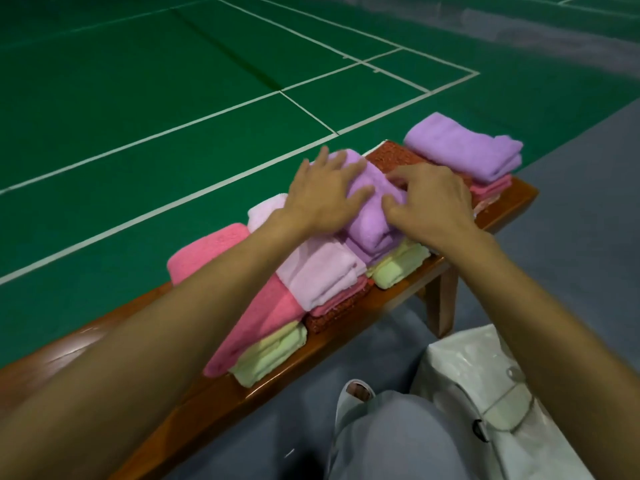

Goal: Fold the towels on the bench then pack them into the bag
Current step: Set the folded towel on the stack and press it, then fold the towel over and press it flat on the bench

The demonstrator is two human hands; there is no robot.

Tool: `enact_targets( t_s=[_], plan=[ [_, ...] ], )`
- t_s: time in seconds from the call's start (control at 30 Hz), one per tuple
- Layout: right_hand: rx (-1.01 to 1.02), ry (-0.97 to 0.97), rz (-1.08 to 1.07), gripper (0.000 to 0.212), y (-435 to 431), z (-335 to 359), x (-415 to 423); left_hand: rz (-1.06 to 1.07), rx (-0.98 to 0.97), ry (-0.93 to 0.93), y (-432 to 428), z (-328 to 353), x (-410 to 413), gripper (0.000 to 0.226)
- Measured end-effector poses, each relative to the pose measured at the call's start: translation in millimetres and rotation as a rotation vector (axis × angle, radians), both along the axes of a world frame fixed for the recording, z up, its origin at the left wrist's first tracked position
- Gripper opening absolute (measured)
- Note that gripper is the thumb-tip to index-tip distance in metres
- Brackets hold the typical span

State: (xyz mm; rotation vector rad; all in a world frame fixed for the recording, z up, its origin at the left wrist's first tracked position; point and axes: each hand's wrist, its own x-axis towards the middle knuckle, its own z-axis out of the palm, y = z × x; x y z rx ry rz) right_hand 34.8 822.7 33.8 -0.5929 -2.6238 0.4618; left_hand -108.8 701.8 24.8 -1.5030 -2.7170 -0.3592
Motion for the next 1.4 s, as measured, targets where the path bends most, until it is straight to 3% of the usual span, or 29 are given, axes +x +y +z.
enact_targets(
  t_s=[0.07, 0.17, 0.33, 0.57, 0.8, 1.03, 1.27, 1.4],
  plan=[
    [0.229, -0.139, 0.094, 0.054, -1, -12, 0, 0.011, -0.038, -0.045, -4, -20, 8, 0.06],
    [0.113, -0.359, 0.198, 0.073, 0, -30, 2, 0.044, -0.028, -0.031, -7, -35, 14, 0.059],
    [0.07, -0.463, 0.212, 0.055, 12, -17, 3, 0.011, -0.114, -0.074, -12, -9, 16, 0.063],
    [0.147, -0.237, 0.204, 0.072, -29, 31, 11, 0.003, 0.029, -0.078, -120, 29, 35, 0.067],
    [0.017, -0.092, 0.528, 0.083, -192, 41, -26, 0.18, 0.008, -0.075, -311, 22, 54, 0.067],
    [-0.221, -0.3, 0.815, 0.062, -410, -15, -70, 0.555, -0.078, -0.149, -538, -19, 70, 0.09],
    [-0.528, -0.321, 0.763, 0.02, -577, -67, -90, 1.133, 0.046, -0.21, -731, -51, 86, 0.079],
    [-0.53, -0.265, 0.722, 0.008, -630, -77, -104, 1.433, 0.15, -0.138, -806, -65, 88, 0.042]
  ],
)
